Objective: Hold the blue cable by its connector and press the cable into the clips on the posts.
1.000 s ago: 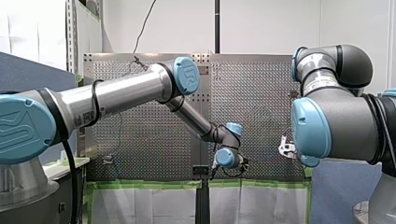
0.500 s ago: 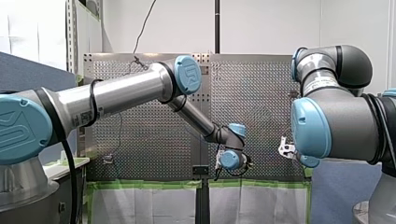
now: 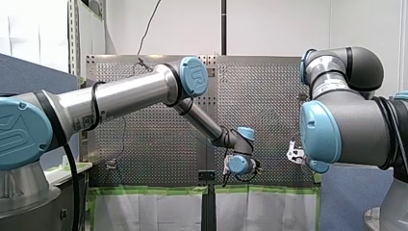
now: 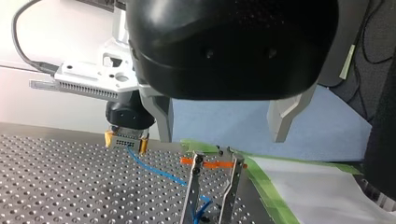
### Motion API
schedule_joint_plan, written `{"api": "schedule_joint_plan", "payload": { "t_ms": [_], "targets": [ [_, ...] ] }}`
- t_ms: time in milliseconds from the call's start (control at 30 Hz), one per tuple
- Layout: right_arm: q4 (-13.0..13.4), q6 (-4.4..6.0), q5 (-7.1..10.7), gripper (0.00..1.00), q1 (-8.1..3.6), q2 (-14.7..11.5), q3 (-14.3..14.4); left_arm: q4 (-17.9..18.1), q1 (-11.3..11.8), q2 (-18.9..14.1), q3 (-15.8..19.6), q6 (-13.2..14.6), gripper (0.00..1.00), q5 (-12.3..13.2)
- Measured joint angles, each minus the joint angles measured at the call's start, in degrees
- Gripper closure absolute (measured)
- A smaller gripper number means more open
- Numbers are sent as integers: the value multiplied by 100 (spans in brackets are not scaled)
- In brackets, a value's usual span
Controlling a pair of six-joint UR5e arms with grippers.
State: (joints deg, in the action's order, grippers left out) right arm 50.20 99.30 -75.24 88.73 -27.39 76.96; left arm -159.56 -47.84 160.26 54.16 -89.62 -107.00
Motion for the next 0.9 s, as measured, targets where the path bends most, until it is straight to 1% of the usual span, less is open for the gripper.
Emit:
{"api": "schedule_joint_plan", "payload": {
  "t_ms": [467,633,800,900],
  "targets": [
    [6,6,0,100,0,7,-1,-42,-9,-3,11,-126,0,-27],
    [14,8,0,100,0,8,-1,-149,-14,-8,9,-197,0,-241],
    [11,11,0,100,-1,8,0,-200,-23,-8,12,-213,0,-360],
    [9,11,0,100,1,9,0,-262,-30,-9,19,-232,0,-476]
  ]
}}
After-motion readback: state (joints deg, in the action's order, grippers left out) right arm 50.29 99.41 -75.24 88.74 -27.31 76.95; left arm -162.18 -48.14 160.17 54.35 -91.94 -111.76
